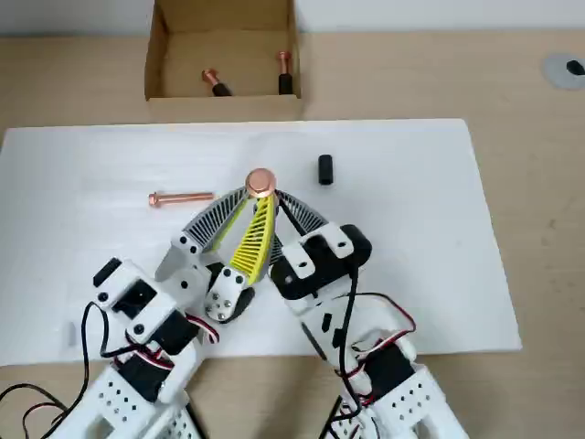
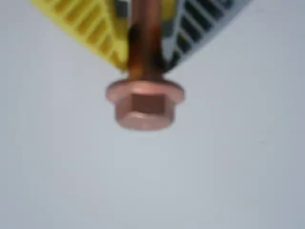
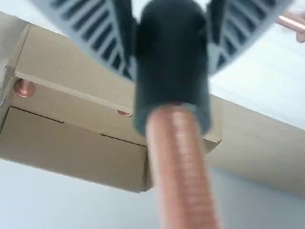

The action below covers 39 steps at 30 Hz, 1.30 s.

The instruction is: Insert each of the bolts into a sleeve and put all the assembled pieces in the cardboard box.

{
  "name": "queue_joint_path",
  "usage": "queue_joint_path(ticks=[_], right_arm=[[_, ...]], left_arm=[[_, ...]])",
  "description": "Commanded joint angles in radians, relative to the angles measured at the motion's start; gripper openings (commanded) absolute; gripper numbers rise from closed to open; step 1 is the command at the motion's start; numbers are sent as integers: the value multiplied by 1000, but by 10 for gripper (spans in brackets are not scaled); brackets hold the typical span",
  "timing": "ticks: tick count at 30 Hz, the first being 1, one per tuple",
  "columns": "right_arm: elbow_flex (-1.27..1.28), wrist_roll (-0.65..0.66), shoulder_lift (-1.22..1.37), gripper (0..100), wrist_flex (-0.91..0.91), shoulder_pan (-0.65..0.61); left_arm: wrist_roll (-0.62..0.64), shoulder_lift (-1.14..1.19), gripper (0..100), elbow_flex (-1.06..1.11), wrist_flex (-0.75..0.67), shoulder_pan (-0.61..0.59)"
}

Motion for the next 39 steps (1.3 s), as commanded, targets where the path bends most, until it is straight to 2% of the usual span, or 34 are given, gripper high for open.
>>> queue_joint_path(ticks=[1, 7, 29, 36, 39], right_arm=[[-2, -9, -5, 9, -11, 5], [-2, -9, -5, 9, 2, 5], [-2, -9, -5, 9, -2, 4], [-2, -9, -8, 9, 0, 2], [-2, -9, -10, 9, 2, 2]], left_arm=[[8, 2, 8, -35, 3, 5], [5, 2, 8, -37, -3, -57], [6, 7, 9, -35, 3, -58], [14, 148, 9, -95, -2, -63], [58, 226, 9, -149, -3, -98]])
